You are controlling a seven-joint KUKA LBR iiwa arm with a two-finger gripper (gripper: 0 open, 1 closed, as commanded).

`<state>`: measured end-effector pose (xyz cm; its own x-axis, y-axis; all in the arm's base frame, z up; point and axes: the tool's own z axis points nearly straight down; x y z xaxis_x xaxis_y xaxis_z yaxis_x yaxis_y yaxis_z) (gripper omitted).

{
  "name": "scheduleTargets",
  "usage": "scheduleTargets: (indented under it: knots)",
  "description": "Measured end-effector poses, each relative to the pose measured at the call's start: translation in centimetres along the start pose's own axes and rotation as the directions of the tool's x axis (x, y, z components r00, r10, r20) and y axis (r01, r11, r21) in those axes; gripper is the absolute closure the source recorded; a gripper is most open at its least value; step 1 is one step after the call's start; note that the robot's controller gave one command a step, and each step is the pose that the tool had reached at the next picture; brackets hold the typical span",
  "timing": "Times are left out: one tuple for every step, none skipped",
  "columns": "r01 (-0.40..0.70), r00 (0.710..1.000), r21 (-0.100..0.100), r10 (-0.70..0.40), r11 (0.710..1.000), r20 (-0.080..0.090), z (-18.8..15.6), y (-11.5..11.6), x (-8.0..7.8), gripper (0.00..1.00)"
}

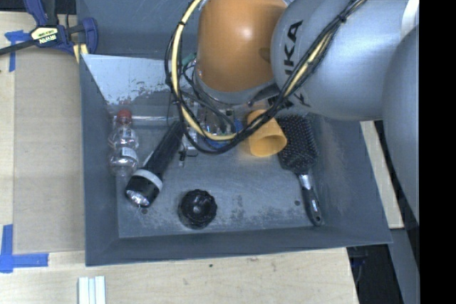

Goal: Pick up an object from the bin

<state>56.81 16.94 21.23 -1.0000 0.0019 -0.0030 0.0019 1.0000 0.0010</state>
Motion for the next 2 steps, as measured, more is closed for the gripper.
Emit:
scheduleTargets:
  knots:
    - [0.000,1.000,0.000,0.000,1.000,0.000,0.0,0.0,0.0,0.00]
    - [0.510,0.860,0.002,-0.510,0.860,0.007,11.6,0.4,-4.1,0.00]
